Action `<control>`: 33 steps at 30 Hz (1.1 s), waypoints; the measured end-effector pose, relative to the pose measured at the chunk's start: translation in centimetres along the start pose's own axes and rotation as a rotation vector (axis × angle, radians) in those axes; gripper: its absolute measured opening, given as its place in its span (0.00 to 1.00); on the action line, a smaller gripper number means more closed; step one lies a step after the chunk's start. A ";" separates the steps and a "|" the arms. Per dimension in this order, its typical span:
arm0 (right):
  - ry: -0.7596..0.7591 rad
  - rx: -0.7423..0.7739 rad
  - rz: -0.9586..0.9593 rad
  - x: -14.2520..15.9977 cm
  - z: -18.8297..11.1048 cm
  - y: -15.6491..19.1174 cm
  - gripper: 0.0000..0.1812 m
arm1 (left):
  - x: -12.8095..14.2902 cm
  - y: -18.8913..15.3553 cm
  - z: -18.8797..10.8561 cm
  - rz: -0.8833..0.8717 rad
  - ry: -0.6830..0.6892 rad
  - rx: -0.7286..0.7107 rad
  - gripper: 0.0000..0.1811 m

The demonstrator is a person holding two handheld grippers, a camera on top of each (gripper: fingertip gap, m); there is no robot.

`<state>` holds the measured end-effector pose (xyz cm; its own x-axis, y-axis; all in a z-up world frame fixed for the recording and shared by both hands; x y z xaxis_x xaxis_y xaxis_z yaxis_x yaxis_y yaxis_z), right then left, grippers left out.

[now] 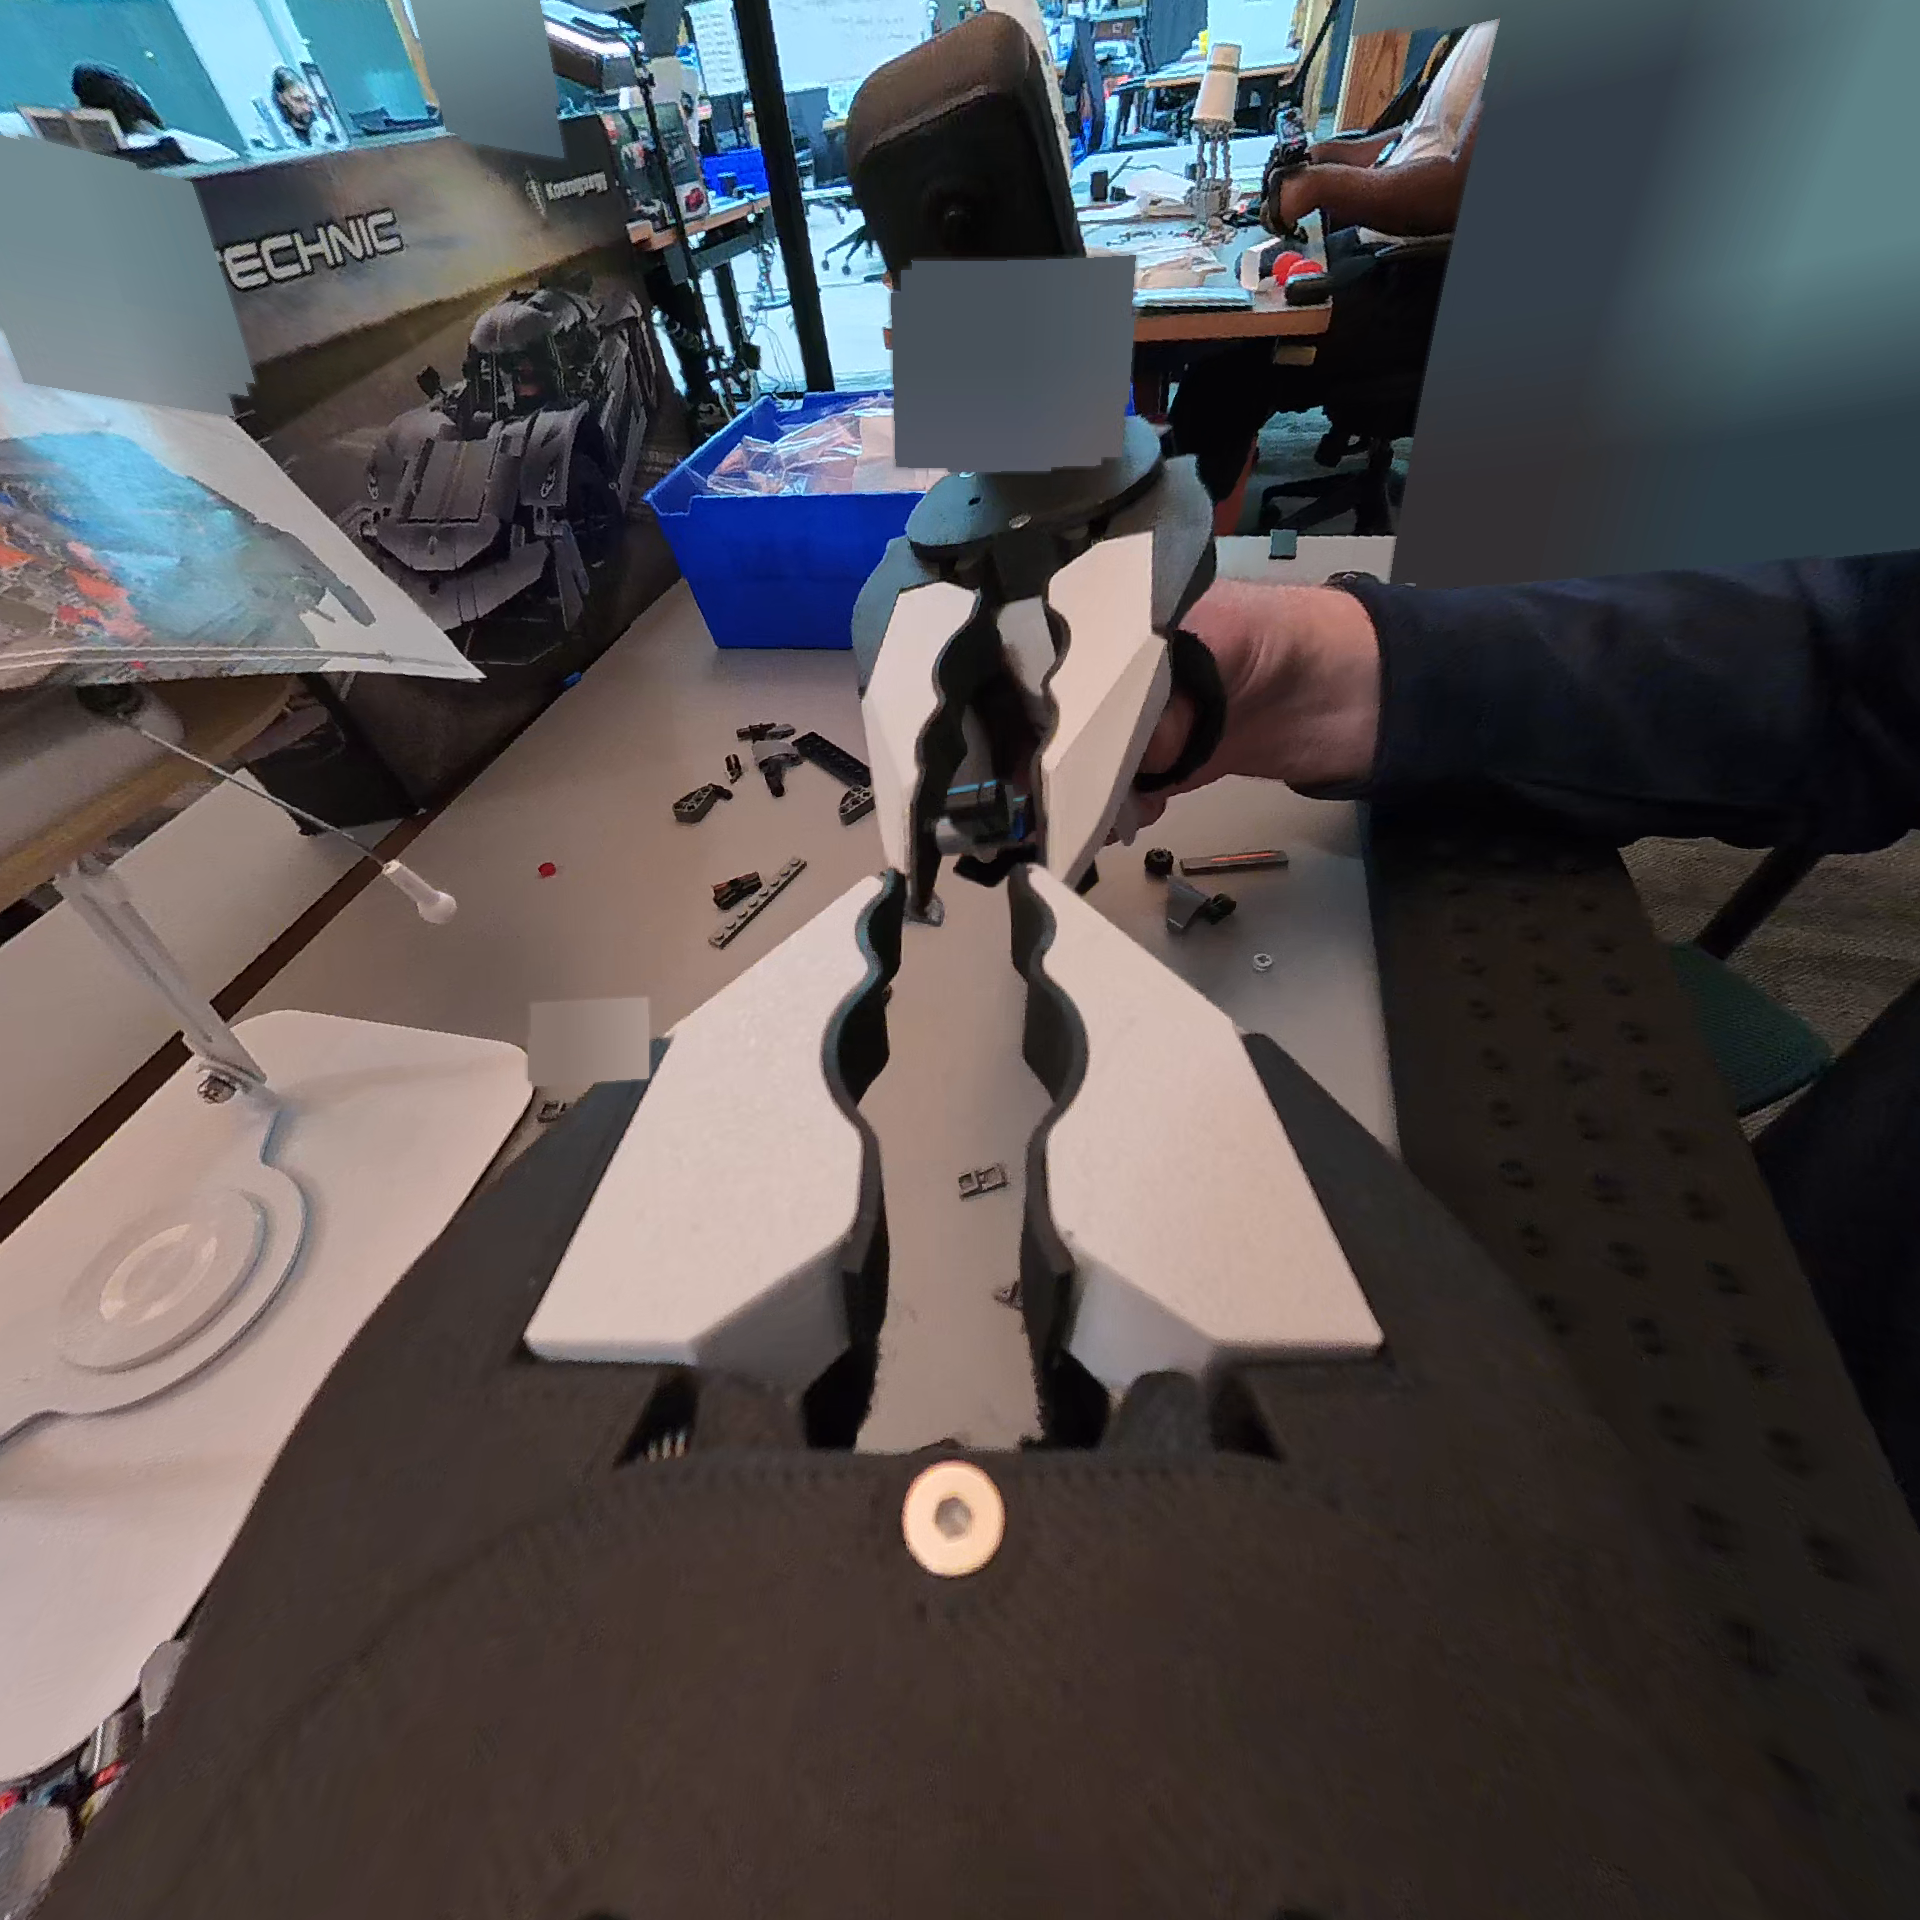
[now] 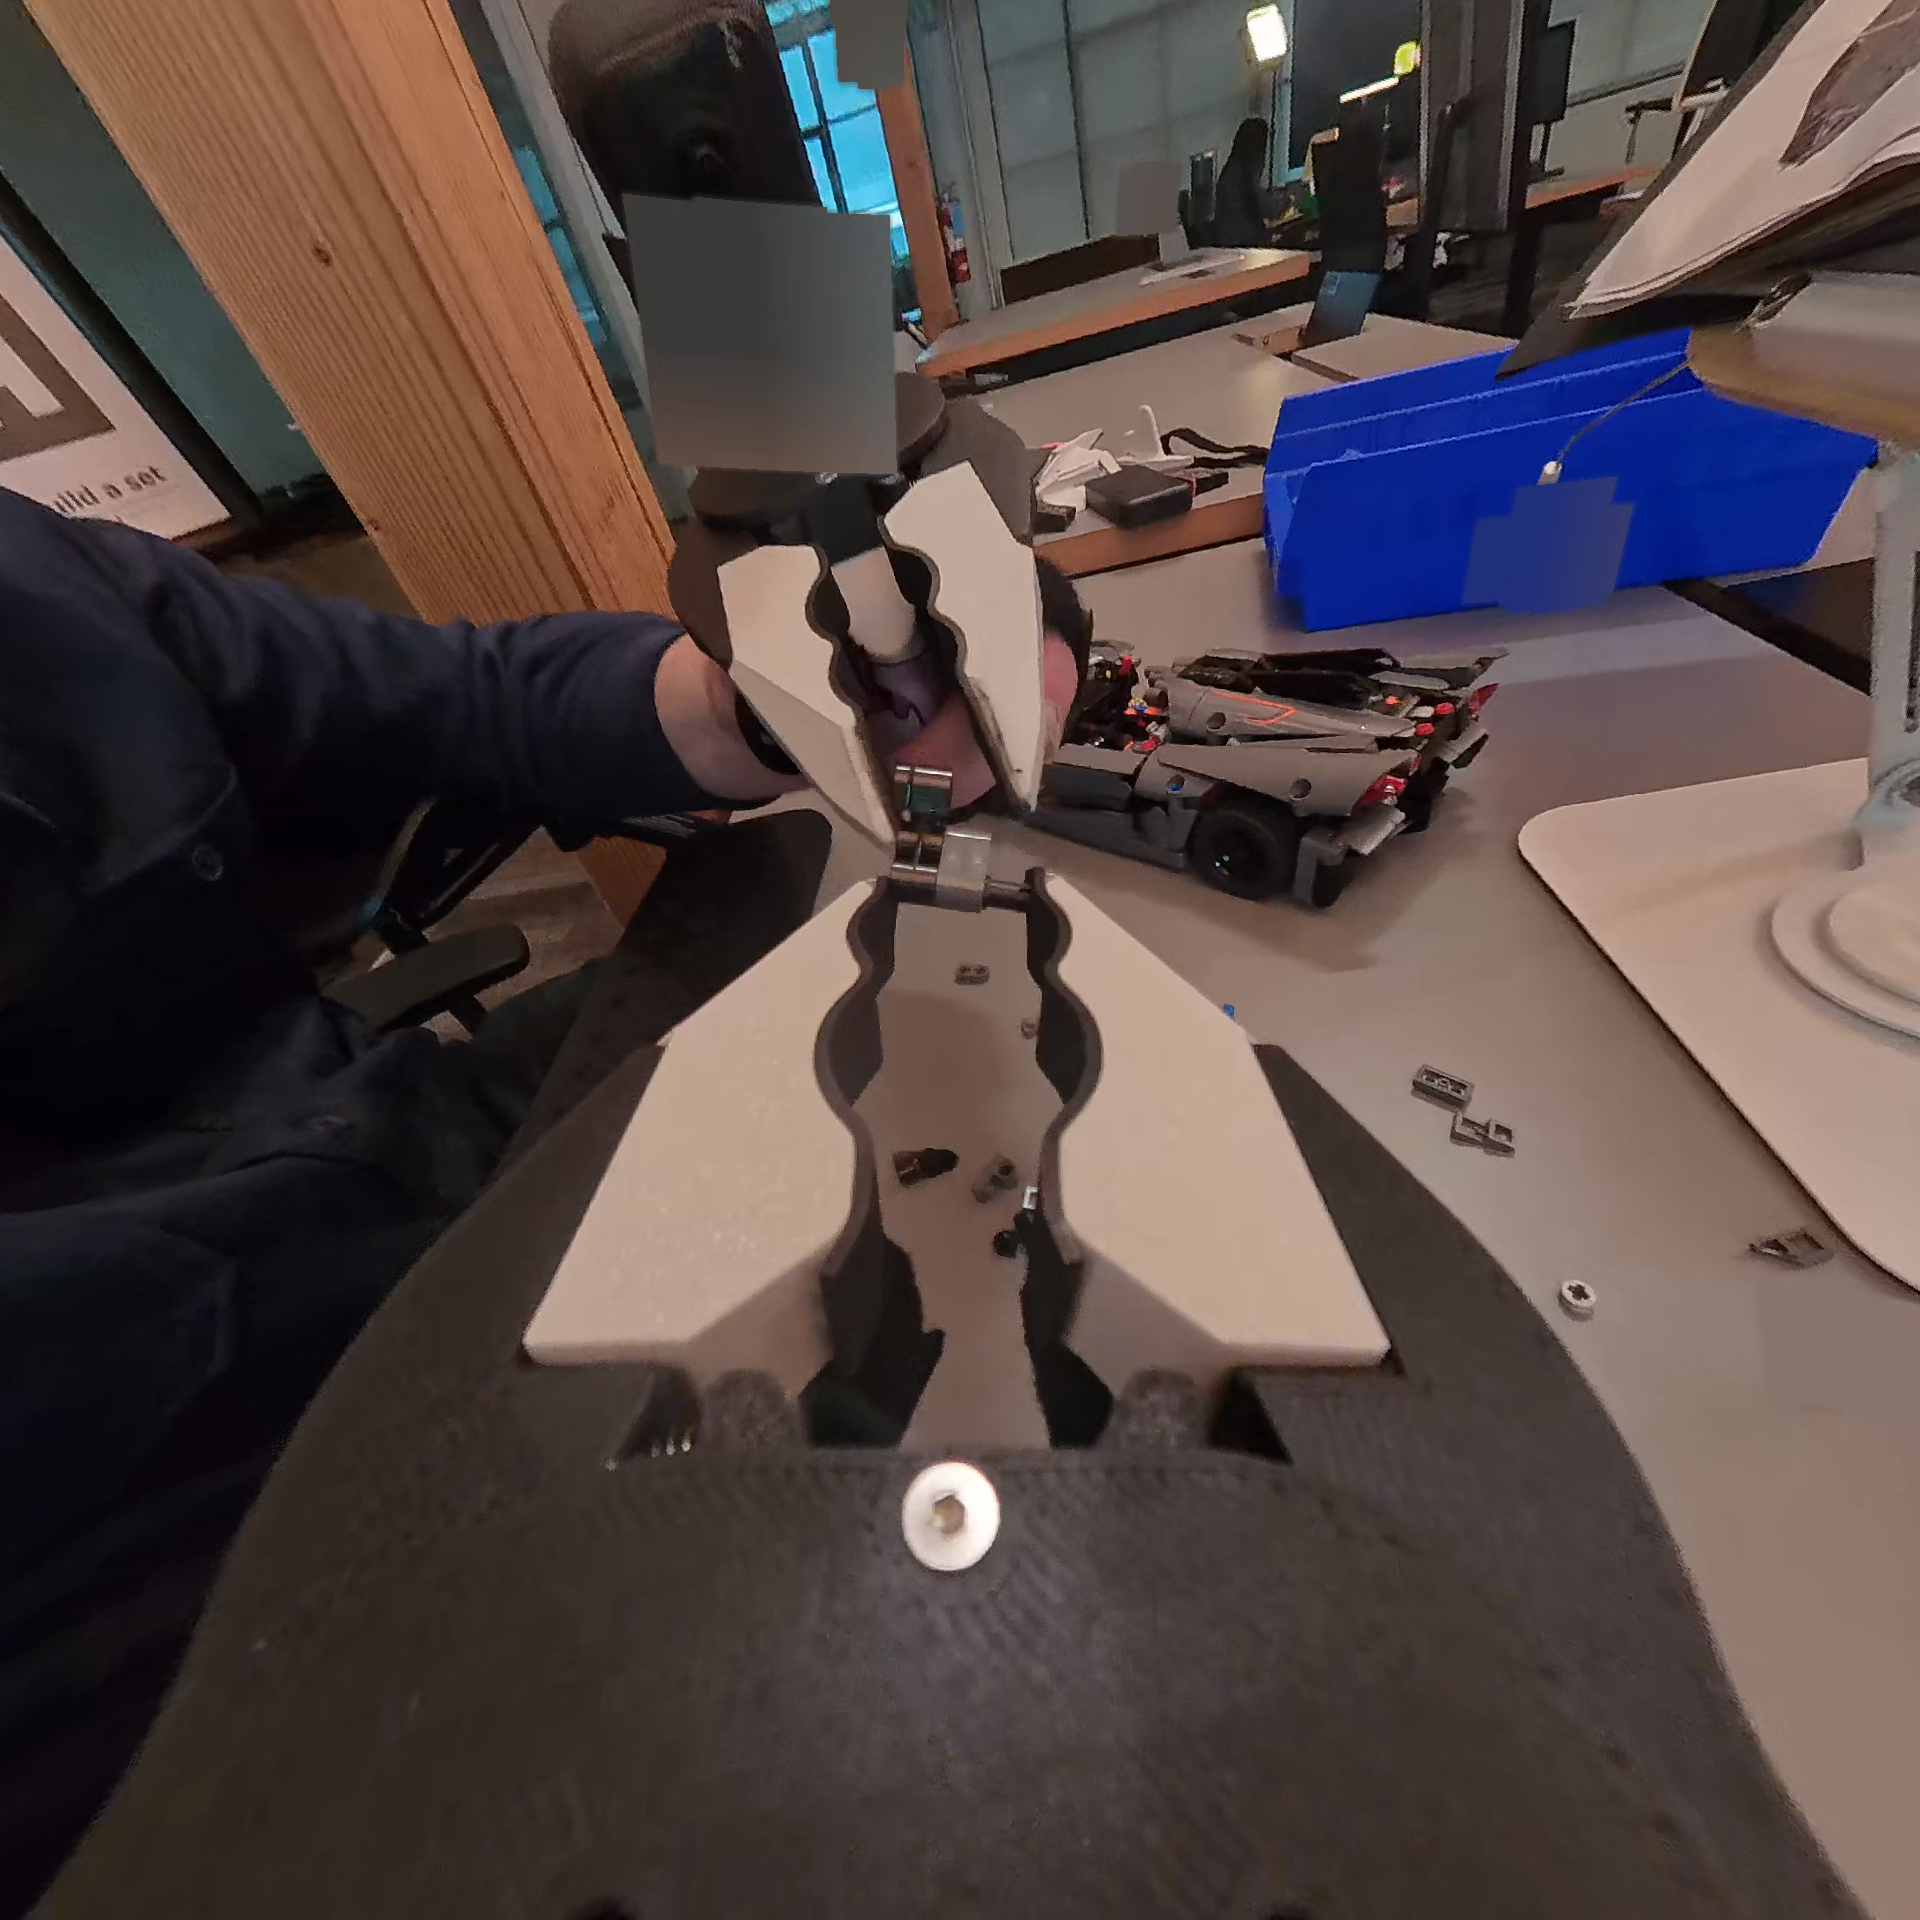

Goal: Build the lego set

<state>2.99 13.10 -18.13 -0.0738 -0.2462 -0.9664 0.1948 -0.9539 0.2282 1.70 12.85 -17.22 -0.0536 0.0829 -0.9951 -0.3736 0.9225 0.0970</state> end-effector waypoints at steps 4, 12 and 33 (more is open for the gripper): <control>0.034 0.001 -0.026 0.5 0.2 0.1 0.12 | 0.1 -0.6 0.2 -0.001 0.000 0.032 0.09; 0.051 0.056 -0.062 0.8 0.5 -0.4 0.13 | 0.2 -0.4 0.1 0.015 0.005 0.013 0.05; 0.276 0.344 -0.613 2.1 0.8 -2.7 0.07 | 1.1 1.8 -0.3 0.004 0.050 -0.107 0.04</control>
<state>1.47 15.04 -20.71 0.1860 0.3549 -0.9162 -0.1217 -0.9170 -0.3799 0.67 14.46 -18.15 -0.1004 0.0648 -0.9928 -0.4698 0.8765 0.1048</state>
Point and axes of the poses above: each gripper's, where its closed fingertips meet, z out along the fingers, x out of its underside, y = z × x across the jaws, the point moved 1 cm from there along -z, back along the fingers, and after that the axes turned 14 degrees about -y, right-handed, at the moved point
